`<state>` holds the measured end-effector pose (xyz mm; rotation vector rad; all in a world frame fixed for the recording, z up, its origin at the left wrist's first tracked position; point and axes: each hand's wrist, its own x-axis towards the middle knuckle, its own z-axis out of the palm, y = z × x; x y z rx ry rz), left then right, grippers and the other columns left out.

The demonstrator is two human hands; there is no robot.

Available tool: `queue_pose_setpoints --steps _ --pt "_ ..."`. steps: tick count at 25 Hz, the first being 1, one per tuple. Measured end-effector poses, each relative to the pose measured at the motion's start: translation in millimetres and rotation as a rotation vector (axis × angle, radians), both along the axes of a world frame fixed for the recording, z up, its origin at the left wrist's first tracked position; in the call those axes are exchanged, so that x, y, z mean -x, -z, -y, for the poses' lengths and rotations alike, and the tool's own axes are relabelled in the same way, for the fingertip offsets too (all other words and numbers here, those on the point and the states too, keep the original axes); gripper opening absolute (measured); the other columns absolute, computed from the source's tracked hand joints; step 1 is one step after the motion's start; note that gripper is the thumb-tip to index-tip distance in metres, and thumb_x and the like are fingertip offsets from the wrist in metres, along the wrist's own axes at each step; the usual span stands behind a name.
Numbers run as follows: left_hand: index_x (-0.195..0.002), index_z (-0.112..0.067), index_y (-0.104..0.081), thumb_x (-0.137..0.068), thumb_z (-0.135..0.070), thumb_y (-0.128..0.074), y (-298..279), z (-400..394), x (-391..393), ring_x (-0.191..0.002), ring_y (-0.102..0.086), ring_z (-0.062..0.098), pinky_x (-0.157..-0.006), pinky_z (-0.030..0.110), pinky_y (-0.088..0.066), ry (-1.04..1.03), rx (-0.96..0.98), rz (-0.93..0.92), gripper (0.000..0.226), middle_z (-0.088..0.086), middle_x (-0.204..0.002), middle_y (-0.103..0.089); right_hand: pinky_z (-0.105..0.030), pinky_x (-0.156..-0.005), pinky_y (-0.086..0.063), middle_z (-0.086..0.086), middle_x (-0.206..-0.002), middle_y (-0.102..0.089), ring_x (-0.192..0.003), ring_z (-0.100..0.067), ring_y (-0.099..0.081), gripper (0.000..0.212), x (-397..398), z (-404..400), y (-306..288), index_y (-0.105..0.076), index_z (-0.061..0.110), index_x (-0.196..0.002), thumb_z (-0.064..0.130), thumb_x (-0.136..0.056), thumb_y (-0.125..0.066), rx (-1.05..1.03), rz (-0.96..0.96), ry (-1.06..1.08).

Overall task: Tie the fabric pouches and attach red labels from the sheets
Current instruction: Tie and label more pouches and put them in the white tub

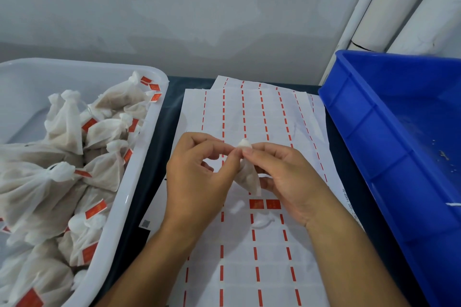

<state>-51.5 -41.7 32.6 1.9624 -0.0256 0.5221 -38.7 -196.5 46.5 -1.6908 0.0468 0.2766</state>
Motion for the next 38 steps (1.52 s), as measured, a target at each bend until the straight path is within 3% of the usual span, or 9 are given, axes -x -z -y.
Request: queue_pose_setpoints --steps 6,9,12,15,17,23,30,35,38 --pt "-0.081 -0.034 -0.065 -0.091 -0.028 -0.070 2.3 2.5 -0.3 -0.090 -0.061 0.001 -0.068 0.010 -0.050 0.020 0.097 -0.050 0.013 -0.018 -0.092 -0.059 -0.045 -0.091 -0.062 0.005 -0.095 -0.075 -0.097 -0.020 -0.073 0.024 0.0 0.9 1.1 -0.076 0.028 -0.098 0.048 -0.098 -0.062 0.007 0.052 0.013" --pt "-0.087 -0.029 -0.066 -0.098 -0.022 -0.062 2.3 0.8 -3.3 -0.087 -0.065 0.005 -0.069 0.021 -0.056 0.047 0.238 -0.146 0.014 -0.014 -0.091 -0.066 -0.034 -0.085 -0.063 0.008 -0.094 -0.073 -0.093 -0.014 -0.072 0.020 2.3 -0.8 -0.8 -0.069 0.033 -0.098 0.051 -0.097 -0.061 0.083 0.167 -0.053" --pt "-0.088 -0.022 -0.066 -0.101 -0.019 -0.055 0.2 -0.8 -4.3 -0.077 -0.066 0.007 -0.065 0.019 -0.057 0.061 0.331 -0.160 0.017 -0.007 -0.083 -0.068 -0.037 -0.084 -0.063 0.007 -0.100 -0.074 -0.094 -0.013 -0.072 0.016 6.5 -6.0 -1.1 -0.063 0.031 -0.102 0.046 -0.096 -0.066 0.139 0.290 -0.127" --pt "-0.089 -0.019 -0.066 -0.103 -0.020 -0.054 -1.0 -1.5 -5.1 -0.071 -0.065 0.006 -0.063 0.016 -0.056 0.054 0.373 -0.166 0.019 -0.006 -0.079 -0.068 -0.021 -0.065 -0.057 0.017 -0.088 -0.068 -0.077 -0.006 -0.066 0.028 10.2 -8.3 -3.1 -0.059 0.033 -0.097 0.055 -0.087 -0.072 0.198 0.410 -0.139" --pt "-0.089 -0.017 -0.065 -0.103 -0.020 -0.054 -2.1 -2.2 -5.8 -0.071 -0.064 0.005 -0.064 0.016 -0.055 0.040 0.387 -0.150 0.019 -0.006 -0.079 -0.068 -0.014 -0.061 -0.051 0.021 -0.084 -0.063 -0.071 -0.003 -0.061 0.031 10.1 -7.8 -2.2 -0.056 0.034 -0.095 0.052 -0.084 -0.077 0.246 0.442 -0.125" --pt "-0.090 -0.025 -0.062 -0.104 -0.023 -0.055 -4.2 -2.3 -4.4 -0.082 -0.066 0.006 -0.068 0.010 -0.052 -0.043 0.320 -0.038 0.015 -0.013 -0.085 -0.068 -0.009 -0.060 -0.051 0.019 -0.083 -0.066 -0.075 -0.001 -0.065 0.031 5.8 -5.2 5.2 -0.056 0.041 -0.101 0.045 -0.085 -0.081 0.309 0.364 -0.108" --pt "-0.089 -0.021 -0.064 -0.103 -0.023 -0.054 -1.1 -1.8 -4.7 -0.081 -0.069 0.009 -0.067 0.013 -0.055 0.080 0.362 -0.153 0.018 -0.008 -0.084 -0.070 -0.008 -0.056 -0.050 0.029 -0.094 -0.063 -0.085 0.008 -0.063 0.026 2.4 4.9 3.7 -0.056 0.053 -0.109 0.059 -0.088 -0.071 0.458 0.273 -0.122" --pt "-0.091 -0.025 -0.064 -0.103 -0.029 -0.057 -0.2 -3.7 -6.0 -0.084 -0.070 0.006 -0.066 0.011 -0.054 0.042 0.359 -0.105 0.014 -0.014 -0.086 -0.072 -0.015 -0.059 -0.040 0.018 -0.095 -0.062 -0.080 -0.003 -0.063 0.019 -7.0 54.6 0.6 -0.054 0.036 -0.103 0.054 -0.097 -0.061 0.743 0.184 0.227" --pt "-0.093 -0.031 -0.063 -0.102 -0.032 -0.059 3.5 -7.0 -8.9 -0.087 -0.072 0.009 -0.071 0.020 -0.060 -0.022 0.371 -0.063 0.010 -0.013 -0.091 -0.072 -0.027 -0.076 -0.051 0.004 -0.115 -0.063 -0.096 -0.014 -0.062 0.027 -0.4 84.7 7.6 -0.052 0.031 -0.111 0.053 -0.098 -0.061 0.930 0.024 0.236"
